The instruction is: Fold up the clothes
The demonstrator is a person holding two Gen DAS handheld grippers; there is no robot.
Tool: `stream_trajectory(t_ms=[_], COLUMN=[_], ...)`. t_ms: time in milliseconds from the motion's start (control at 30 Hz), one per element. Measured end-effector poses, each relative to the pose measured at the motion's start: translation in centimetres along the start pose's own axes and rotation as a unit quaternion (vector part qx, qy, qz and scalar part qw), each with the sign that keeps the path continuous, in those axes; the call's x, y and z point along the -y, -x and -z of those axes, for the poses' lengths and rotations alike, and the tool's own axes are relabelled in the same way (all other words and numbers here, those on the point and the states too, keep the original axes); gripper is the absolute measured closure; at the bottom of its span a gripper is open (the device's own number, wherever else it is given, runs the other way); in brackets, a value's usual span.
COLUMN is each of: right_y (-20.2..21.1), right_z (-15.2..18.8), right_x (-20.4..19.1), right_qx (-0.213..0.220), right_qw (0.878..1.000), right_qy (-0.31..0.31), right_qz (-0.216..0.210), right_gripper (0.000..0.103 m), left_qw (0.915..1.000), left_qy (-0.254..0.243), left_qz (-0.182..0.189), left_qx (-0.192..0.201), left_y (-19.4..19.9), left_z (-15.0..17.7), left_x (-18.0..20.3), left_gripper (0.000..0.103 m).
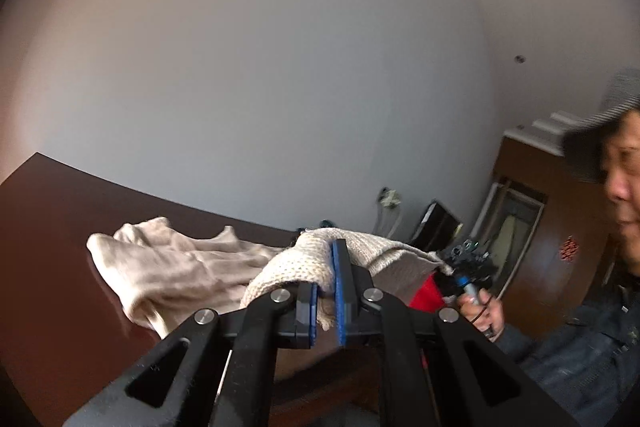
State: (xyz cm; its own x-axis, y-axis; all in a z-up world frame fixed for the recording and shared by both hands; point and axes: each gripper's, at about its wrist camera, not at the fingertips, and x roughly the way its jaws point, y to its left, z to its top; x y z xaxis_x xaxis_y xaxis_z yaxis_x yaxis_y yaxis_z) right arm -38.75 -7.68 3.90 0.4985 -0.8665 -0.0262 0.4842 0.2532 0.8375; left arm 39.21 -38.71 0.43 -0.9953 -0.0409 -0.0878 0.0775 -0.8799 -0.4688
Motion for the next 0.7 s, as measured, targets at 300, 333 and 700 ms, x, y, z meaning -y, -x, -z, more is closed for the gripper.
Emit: stream_trajectory(t_ms=[300,333,700], right_y=[-8.9,-9.9,-17.6], right_z=[-12.6,-13.7,-18.5], right_x=[8.4,9.5,24.2], right_qx=[-0.035,-0.037,-0.064], right_qw=[0.991,0.989,0.948], right_qy=[-0.077,-0.083,-0.179], right_qz=[0.103,0.114,0.255], right_gripper=[0.097,0.097,0.039], left_qw=[0.9940,0.9924,0.9497], left_qy=[0.071,0.080,0.182], left_qz=[-0.064,-0.072,-0.182], left_qx=[-0.053,-0.060,-0.178], left_y=[-10.3,-11.2,-19.1], left_z=[-3.5,-3.6,0.1], left_x=[-10.7,-11.9,-22.7], left_gripper=[0.096,0.096,0.088])
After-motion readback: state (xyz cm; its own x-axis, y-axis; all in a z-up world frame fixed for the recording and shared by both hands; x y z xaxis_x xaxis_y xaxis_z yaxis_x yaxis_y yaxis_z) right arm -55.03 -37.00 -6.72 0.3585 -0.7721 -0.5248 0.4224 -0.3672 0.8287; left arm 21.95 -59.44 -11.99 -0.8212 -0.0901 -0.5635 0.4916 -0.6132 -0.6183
